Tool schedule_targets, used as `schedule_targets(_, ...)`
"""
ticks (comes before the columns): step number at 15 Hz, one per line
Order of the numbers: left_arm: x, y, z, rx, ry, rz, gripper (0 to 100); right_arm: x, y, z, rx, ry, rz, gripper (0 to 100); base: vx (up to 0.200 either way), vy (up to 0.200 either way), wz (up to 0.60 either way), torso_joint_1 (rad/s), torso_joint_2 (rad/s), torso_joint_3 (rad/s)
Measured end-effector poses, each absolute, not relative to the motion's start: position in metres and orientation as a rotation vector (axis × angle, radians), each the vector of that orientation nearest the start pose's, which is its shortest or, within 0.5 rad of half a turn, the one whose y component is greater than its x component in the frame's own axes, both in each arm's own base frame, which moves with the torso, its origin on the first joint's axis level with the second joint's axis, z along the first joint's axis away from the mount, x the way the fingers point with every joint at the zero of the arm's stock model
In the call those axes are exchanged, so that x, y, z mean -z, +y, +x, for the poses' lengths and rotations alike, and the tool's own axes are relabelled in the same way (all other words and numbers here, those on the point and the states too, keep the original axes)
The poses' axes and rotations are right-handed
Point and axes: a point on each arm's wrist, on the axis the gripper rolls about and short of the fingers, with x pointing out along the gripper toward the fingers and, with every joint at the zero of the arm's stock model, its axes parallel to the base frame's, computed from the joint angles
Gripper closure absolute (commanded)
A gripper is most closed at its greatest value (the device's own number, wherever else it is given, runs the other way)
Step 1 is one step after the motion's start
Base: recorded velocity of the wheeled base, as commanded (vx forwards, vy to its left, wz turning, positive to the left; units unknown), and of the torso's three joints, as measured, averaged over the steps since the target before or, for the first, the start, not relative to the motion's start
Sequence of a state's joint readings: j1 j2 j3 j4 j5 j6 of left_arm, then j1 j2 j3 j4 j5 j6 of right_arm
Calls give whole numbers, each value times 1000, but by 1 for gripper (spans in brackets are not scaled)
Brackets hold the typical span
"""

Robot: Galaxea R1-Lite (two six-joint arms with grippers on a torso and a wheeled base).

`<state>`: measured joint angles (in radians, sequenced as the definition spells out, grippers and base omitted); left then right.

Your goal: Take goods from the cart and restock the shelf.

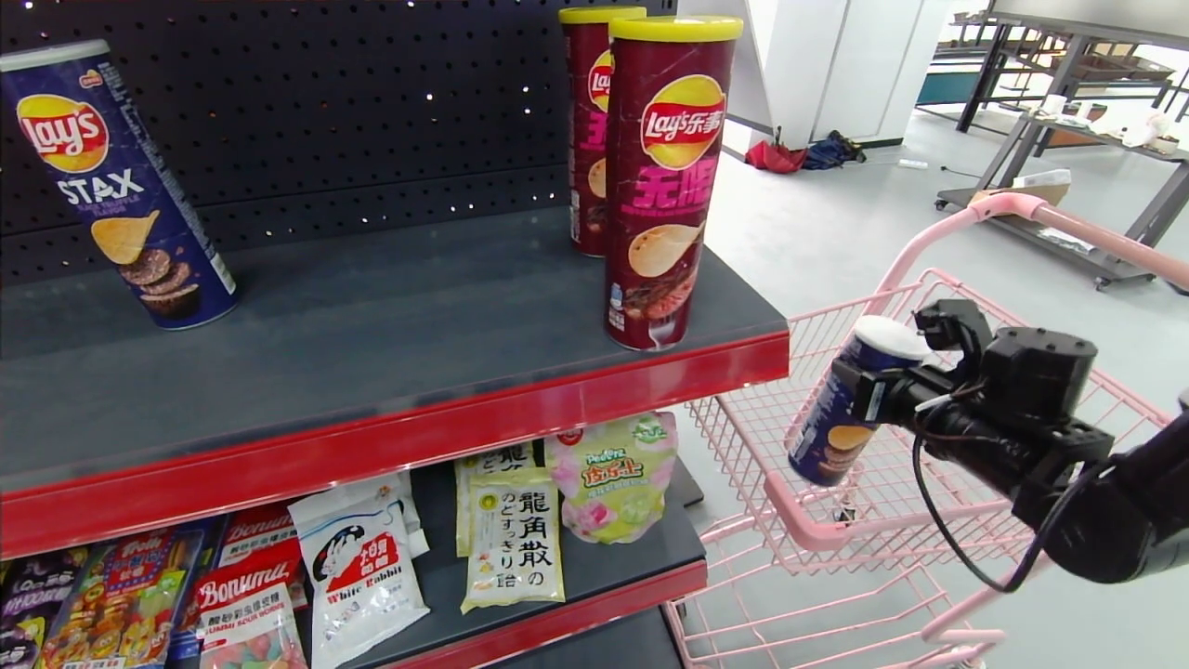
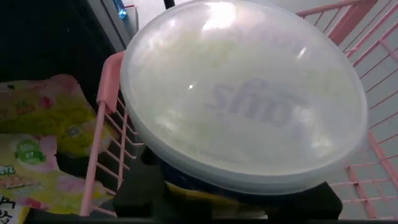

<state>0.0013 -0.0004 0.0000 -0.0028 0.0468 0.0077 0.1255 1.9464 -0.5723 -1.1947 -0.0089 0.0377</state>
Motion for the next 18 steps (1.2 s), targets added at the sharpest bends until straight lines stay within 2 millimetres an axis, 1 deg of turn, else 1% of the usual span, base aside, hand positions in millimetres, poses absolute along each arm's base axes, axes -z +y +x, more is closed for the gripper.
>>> schedule_targets(2, -76, 1, -23, -48, -3, 7, 0, -138, 32, 322, -94, 172, 11, 100, 0, 0, 0, 0, 0, 0)
schedule_targets(3, -76, 1, -23, -47, -3, 7, 0, -157, 29, 319, -87, 156, 7, 100, 0, 0, 0, 0, 0, 0)
schedule_targets(5, -76, 1, -23, -47, -3, 7, 0, -200, 25, 304, -79, 114, -11, 100, 0, 0, 0, 0, 0, 0)
schedule_targets(6, -76, 1, -23, -47, -3, 6, 0, -219, 23, 290, -75, 103, -20, 100, 0, 0, 0, 0, 0, 0)
schedule_targets(7, -76, 1, -23, -47, -3, 6, 0, -237, 21, 271, -71, 103, -27, 100, 0, 0, 0, 0, 0, 0)
schedule_targets(9, -76, 1, -23, -47, -3, 6, 0, -261, 17, 223, -51, 148, -56, 100, 0, 0, 0, 0, 0, 0)
schedule_targets(10, -76, 1, -23, -47, -3, 6, 0, -269, 14, 193, -43, 185, -72, 100, 0, 0, 0, 0, 0, 0)
schedule_targets(12, -76, 1, -23, -47, -3, 6, 0, -273, 9, 134, -32, 238, -86, 100, 0, 0, 0, 0, 0, 0)
schedule_targets(13, -76, 1, -23, -47, -3, 6, 0, -269, 6, 102, -25, 255, -92, 100, 0, 0, 0, 0, 0, 0)
schedule_targets(14, -76, 1, -23, -47, -3, 6, 0, -260, 4, 76, -17, 276, -97, 100, 0, 0, 0, 0, 0, 0)
schedule_targets(16, -76, 1, -23, -47, -3, 6, 0, -237, 1, 34, -6, 297, -107, 100, 0, 0, 0, 0, 0, 0)
schedule_targets(17, -76, 1, -23, -47, -3, 6, 0, -224, 0, 21, -4, 312, -110, 100, 0, 0, 0, 0, 0, 0)
schedule_targets(18, -76, 1, -23, -47, -3, 5, 0, -215, -1, 12, -1, 301, -111, 100, 0, 0, 0, 0, 0, 0)
